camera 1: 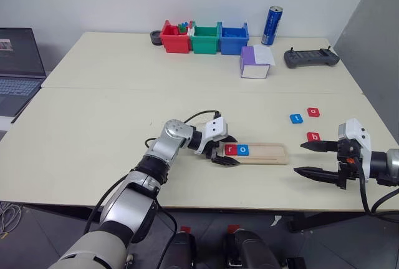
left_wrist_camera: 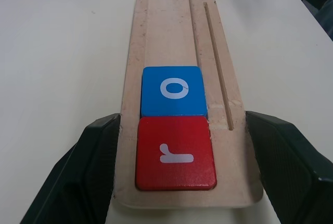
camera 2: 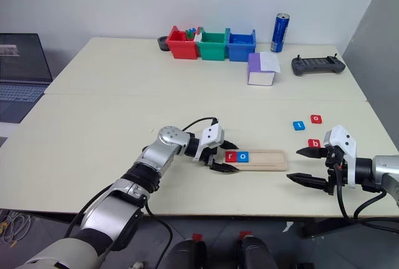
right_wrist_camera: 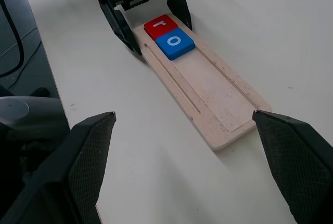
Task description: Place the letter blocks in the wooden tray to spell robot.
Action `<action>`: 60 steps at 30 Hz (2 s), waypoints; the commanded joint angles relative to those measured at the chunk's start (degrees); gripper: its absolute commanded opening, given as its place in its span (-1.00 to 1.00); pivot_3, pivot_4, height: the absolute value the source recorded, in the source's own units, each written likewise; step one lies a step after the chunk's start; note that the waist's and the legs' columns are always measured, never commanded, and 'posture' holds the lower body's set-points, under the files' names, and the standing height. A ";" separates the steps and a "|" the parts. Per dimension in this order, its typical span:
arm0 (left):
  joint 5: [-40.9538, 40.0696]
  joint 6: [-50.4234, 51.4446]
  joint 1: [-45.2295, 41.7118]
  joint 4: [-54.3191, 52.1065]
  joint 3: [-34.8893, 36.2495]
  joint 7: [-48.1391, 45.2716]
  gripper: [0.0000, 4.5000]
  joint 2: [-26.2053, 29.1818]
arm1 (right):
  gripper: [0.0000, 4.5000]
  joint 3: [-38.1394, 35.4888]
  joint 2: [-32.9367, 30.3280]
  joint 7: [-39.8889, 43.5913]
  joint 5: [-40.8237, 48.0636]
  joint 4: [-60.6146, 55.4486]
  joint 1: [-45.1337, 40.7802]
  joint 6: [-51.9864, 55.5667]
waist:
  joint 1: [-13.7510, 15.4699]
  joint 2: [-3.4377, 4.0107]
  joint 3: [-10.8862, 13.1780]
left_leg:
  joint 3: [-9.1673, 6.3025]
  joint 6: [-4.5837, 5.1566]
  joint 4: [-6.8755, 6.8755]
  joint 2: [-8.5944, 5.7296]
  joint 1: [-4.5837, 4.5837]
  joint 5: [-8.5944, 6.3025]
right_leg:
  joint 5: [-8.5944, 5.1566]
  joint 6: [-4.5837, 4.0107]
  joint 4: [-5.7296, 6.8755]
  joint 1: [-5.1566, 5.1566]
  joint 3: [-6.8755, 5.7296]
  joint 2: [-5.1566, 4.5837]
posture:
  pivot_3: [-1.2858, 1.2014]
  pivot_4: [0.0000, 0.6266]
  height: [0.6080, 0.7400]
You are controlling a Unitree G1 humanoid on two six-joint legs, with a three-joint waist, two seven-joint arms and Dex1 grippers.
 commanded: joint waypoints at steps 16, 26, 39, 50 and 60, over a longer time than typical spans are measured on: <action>-0.96 2.31 -1.13 -7.26 1.31 -0.66 0.99 3.02 | 1.00 -1.36 -0.18 0.36 0.62 0.38 -0.68 -1.47 | -0.01 0.00 0.00 | 0.00 0.00 0.01 0.01 0.00 0.00 | 0.00 0.00 0.02 0.00 0.01 0.00 | 0.03 -0.52 1.00; -10.27 7.08 1.66 -20.74 9.55 -7.09 0.99 15.04 | 1.00 -4.09 -0.03 -5.16 -3.08 4.39 -2.28 -3.19 | -0.22 0.03 -0.01 | 0.02 -0.02 0.01 0.04 0.05 0.01 | 0.00 -0.01 0.10 -0.01 0.05 0.00 | 0.03 -0.52 1.00; -26.75 23.22 17.55 -38.88 23.85 -10.17 0.99 32.47 | 1.00 -10.69 0.48 -19.66 -5.45 17.50 -8.82 3.63 | -0.14 0.10 -0.06 | 0.25 -0.06 -0.01 0.04 0.27 0.03 | -0.03 -0.05 0.29 0.03 0.25 -0.06 | 0.03 -0.52 1.00; -25.31 15.31 25.11 -42.89 24.45 -5.71 0.99 32.51 | 1.00 -6.38 0.58 -20.09 -8.71 23.49 -13.41 0.24 | -0.19 0.11 -0.06 | 0.37 -0.03 -0.07 0.08 0.40 0.02 | -0.03 -0.06 0.35 0.04 0.34 -0.03 | 0.03 -0.52 1.00; -30.30 12.73 27.68 -42.77 25.95 -4.52 0.99 27.47 | 1.00 -5.11 1.80 -19.05 -8.63 19.99 -11.79 0.11 | -0.14 0.11 -0.06 | 0.40 -0.03 -0.07 0.08 0.38 0.02 | -0.03 -0.06 0.32 0.03 0.36 -0.04 | 0.03 -0.52 1.00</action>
